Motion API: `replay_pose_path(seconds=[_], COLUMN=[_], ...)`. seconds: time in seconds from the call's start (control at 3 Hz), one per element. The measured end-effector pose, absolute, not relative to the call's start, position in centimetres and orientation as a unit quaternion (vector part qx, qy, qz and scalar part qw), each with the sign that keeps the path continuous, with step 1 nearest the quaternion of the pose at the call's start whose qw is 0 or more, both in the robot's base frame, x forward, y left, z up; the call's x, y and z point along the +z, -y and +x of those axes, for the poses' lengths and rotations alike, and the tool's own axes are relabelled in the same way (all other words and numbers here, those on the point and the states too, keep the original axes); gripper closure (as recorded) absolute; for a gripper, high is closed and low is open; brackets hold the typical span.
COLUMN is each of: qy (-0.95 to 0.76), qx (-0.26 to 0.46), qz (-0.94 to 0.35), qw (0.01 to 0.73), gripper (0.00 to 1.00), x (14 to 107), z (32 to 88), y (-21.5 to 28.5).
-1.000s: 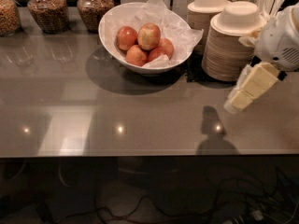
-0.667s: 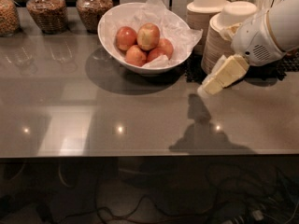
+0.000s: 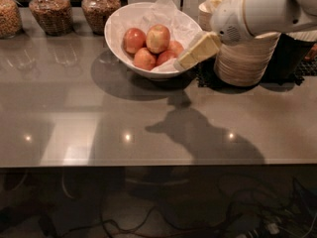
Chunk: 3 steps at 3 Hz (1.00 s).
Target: Pick apple from white bowl
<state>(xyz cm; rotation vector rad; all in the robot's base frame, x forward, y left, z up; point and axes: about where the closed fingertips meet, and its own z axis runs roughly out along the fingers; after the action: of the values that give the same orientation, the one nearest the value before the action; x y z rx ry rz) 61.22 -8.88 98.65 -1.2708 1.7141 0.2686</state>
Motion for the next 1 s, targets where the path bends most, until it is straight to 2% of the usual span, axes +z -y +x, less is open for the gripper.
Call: replay_pose_path(seconds=[0.33,1.0], qy=[-0.679,-0.673], qx=[0.095,0.058], qz=[-0.535,-0.564], qw=[0.494,0.474], gripper=[0.00,0.00], x=[99.8,98.2], z=[63.9,68.2], y=[5.7,0.7])
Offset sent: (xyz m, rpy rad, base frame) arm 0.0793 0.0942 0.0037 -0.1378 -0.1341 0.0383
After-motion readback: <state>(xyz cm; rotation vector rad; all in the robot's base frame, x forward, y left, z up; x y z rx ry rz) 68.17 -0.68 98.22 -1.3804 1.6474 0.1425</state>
